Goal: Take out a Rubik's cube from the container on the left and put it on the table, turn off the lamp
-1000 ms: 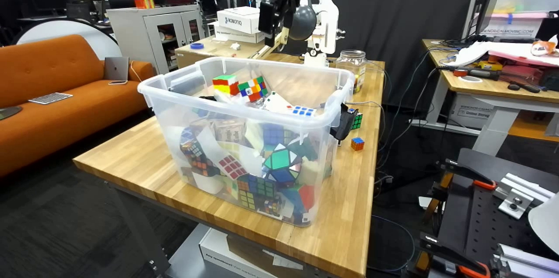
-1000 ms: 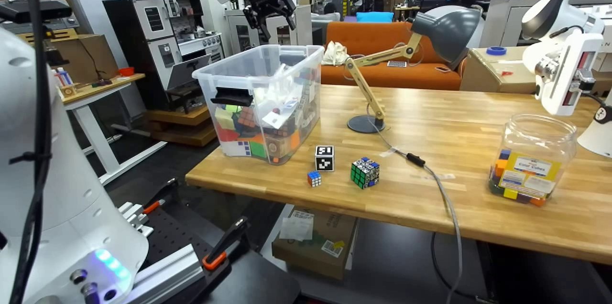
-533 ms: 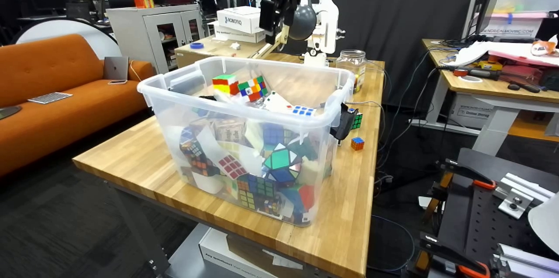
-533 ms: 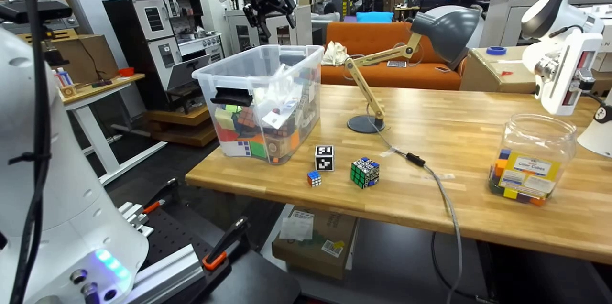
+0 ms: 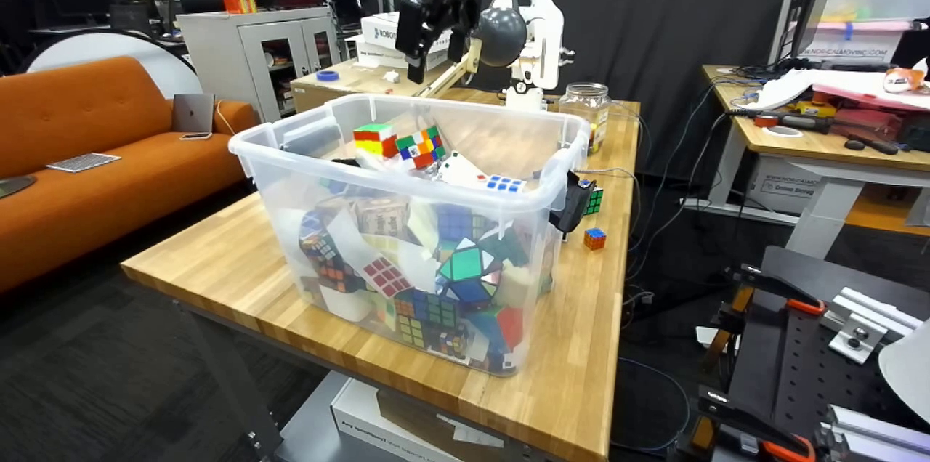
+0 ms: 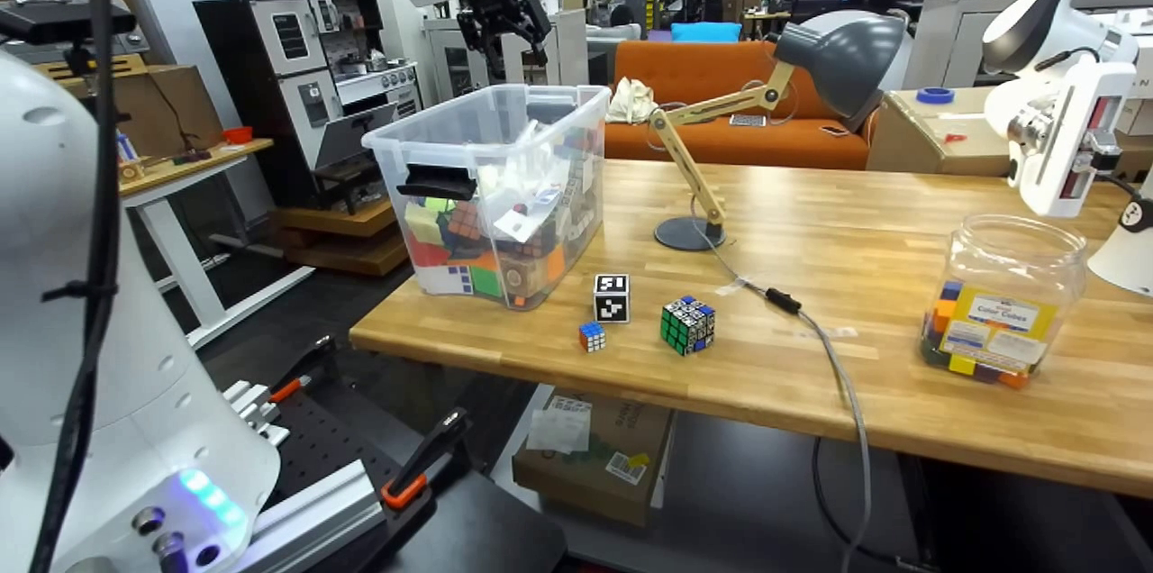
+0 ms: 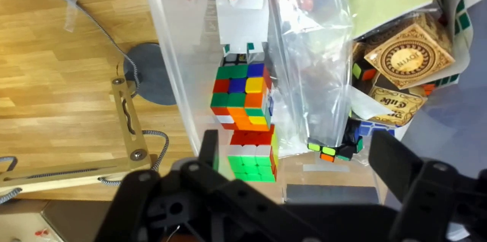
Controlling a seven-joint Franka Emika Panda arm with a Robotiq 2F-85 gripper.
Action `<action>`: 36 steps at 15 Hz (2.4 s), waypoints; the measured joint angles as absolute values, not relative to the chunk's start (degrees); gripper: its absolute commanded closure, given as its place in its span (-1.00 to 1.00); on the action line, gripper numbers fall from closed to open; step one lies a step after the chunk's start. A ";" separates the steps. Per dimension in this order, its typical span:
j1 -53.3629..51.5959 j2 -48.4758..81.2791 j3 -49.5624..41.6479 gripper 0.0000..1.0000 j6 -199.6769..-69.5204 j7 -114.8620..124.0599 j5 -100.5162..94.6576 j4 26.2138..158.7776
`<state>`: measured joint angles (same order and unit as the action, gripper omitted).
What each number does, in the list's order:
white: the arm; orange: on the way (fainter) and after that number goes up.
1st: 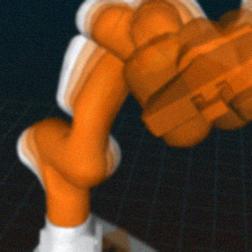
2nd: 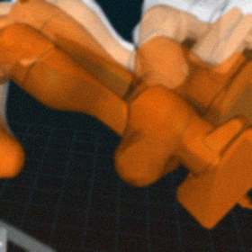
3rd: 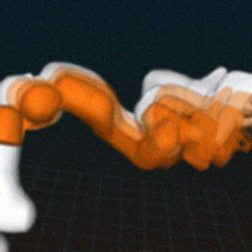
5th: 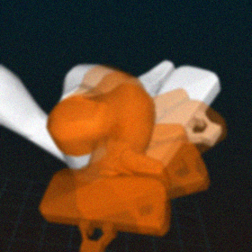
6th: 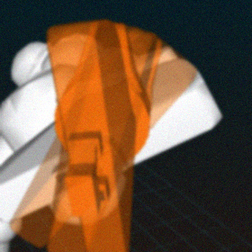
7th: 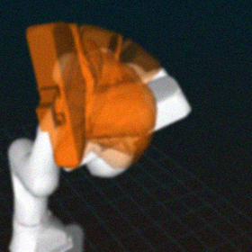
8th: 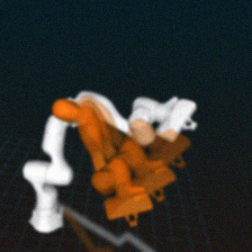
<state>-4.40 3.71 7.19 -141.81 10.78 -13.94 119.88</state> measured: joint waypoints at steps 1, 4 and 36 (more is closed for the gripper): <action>-4.42 5.80 7.01 -1.00 -141.81 13.38 -14.40 118.10; -5.37 12.05 5.31 -1.00 -141.78 21.53 -19.43 112.30; -13.13 30.96 -1.04 -1.00 -136.33 37.21 -10.71 94.10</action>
<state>-13.13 30.96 -1.04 -136.33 37.21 -10.71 94.10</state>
